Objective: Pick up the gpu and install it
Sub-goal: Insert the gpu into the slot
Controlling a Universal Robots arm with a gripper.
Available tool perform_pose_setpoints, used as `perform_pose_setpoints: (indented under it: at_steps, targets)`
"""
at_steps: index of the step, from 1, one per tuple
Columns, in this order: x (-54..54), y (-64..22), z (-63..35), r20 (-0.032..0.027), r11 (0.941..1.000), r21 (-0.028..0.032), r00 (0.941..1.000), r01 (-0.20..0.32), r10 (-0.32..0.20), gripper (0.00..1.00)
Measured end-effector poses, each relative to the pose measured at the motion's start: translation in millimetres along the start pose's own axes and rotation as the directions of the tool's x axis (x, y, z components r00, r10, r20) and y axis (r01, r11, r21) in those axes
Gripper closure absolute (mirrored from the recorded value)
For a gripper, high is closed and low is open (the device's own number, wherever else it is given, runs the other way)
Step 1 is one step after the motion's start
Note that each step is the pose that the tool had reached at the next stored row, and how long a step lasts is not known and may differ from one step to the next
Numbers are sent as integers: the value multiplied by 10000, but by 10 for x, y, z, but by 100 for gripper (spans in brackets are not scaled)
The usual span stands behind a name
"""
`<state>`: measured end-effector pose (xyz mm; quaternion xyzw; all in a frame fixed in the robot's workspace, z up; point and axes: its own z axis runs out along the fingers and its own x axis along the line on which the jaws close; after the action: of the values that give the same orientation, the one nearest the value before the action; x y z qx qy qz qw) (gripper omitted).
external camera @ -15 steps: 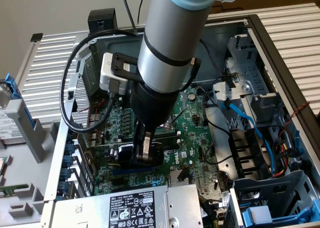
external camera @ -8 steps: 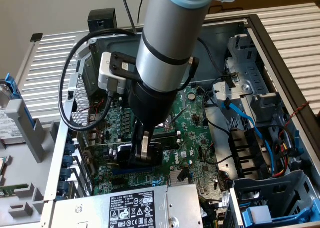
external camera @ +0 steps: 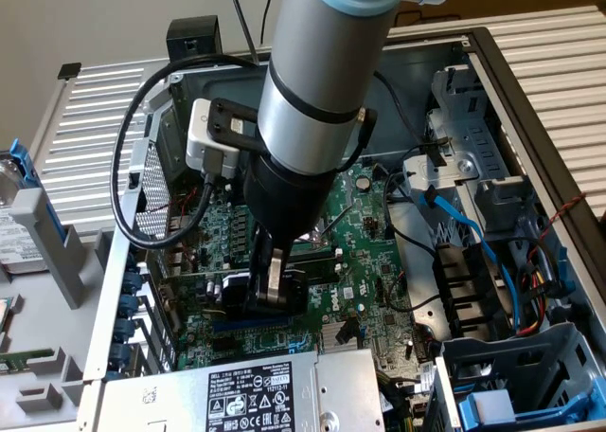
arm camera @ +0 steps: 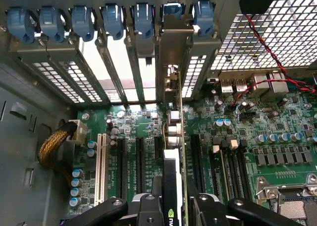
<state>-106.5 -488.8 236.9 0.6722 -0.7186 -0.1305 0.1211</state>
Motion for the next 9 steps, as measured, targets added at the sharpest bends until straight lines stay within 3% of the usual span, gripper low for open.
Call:
perform_pose_setpoints:
  at_steps: [9]
  targets:
    - [0,0,0,-56,9999,-1,9999,151,-151,71]
